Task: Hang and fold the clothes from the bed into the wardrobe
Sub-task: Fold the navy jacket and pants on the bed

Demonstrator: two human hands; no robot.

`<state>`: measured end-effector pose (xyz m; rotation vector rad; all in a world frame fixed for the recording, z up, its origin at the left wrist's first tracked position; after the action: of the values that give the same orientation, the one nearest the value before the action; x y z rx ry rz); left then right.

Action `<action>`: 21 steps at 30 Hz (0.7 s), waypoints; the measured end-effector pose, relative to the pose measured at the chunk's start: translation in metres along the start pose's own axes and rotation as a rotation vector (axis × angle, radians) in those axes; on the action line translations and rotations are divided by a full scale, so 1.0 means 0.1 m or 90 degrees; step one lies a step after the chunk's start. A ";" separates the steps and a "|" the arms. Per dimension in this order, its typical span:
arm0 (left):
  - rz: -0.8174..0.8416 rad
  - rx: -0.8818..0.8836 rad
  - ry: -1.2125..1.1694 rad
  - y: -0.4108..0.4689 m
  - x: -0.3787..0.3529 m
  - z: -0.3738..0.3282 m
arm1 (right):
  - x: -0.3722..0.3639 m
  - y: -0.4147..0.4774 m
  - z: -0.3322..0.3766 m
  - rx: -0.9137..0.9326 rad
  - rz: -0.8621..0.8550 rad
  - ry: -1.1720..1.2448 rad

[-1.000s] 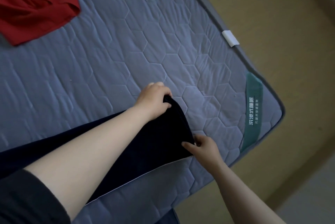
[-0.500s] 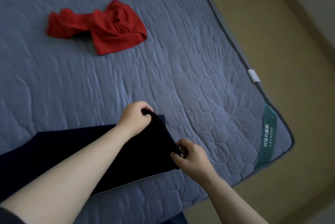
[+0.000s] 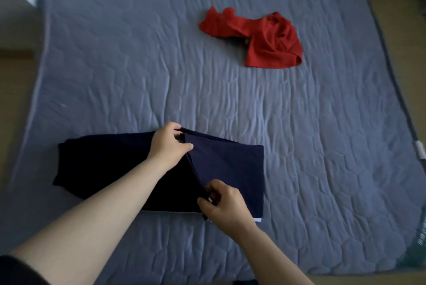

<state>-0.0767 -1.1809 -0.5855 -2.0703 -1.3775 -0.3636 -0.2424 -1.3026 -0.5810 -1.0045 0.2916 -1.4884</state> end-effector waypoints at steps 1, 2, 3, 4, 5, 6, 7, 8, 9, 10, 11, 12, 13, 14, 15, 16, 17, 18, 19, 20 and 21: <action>-0.024 0.007 -0.010 -0.02 0.22 0.17 | -0.20 0.01 0.14 0.006 0.012 -0.009; -0.040 0.007 -0.015 -0.03 0.35 0.25 | -0.31 0.03 0.21 0.008 0.017 -0.011; -0.055 0.009 -0.016 -0.04 0.50 0.36 | -0.45 0.04 0.30 0.013 0.024 -0.014; -0.072 0.010 -0.016 -0.07 0.73 0.52 | -0.67 0.06 0.44 0.018 0.035 -0.023; -0.081 0.005 -0.014 -0.08 0.87 0.61 | -0.81 0.07 0.52 0.017 0.042 -0.026; -0.089 0.002 -0.011 -0.08 1.01 0.72 | -0.96 0.08 0.60 0.016 0.049 -0.030; -0.098 0.001 -0.006 -0.09 1.16 0.84 | -1.12 0.10 0.69 0.017 0.057 -0.038; -0.107 0.000 -0.004 -0.11 1.30 0.94 | -1.27 0.12 0.76 0.019 0.062 -0.044; -0.116 0.001 -0.006 -0.12 1.45 1.07 | -1.44 0.13 0.85 0.020 0.068 -0.049; -0.128 0.004 -0.015 -0.14 1.59 1.20 | -1.62 0.14 0.94 0.022 0.074 -0.054; -0.139 0.007 -0.023 -0.14 1.73 1.34 | -1.78 0.15 1.02 0.023 0.079 -0.058; -0.146 0.011 -0.028 -0.14 1.86 1.47 | -1.95 0.16 1.10 0.024 0.083 -0.058; -0.150 0.016 -0.034 -0.14 1.98 1.59 | -2.09 0.18 1.18 0.022 0.085 -0.054; -0.152 0.023 -0.041 -0.12 2.10 1.72 | -2.24 0.20 1.25 0.021 0.085 -0.047; -0.155 0.029 -0.050 -0.11 2.21 1.83 | -2.37 0.22 1.33 0.019 0.083 -0.038; -0.155 0.030 -0.057 -0.08 2.30 1.92 | -2.49 0.24 1.39 0.017 0.080 -0.026; -0.153 0.026 -0.058 -0.06 2.37 1.98 | -2.58 0.26 1.44 0.014 0.078 -0.015; -0.152 0.020 -0.054 -0.02 2.46 2.04 | -2.69 0.28 1.51 0.014 0.078 -0.009; -0.150 0.011 -0.044 0.01 2.55 2.10 | -2.80 0.31 1.57 0.013 0.077 -0.008; -0.150 0.006 -0.037 0.04 2.63 2.16 | -2.91 0.33 1.64 0.013 0.075 -0.009; -0.152 0.001 -0.032 0.08 2.71 2.23 | -3.01 0.36 1.71 0.016 0.073 -0.009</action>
<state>0.0201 -0.8446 -0.6140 -1.9291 -1.6599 -0.4108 -0.1348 -0.9743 -0.6284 -0.9628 0.3149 -1.3768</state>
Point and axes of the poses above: each hand's wrist, its own y-axis towards the middle knuckle, its own x-axis out of the back of the hand, z = x × y, the point moved 10 cm from there along y, towards the middle knuckle, and after that the axes turned 13 degrees about -x, right-handed, at the moved point
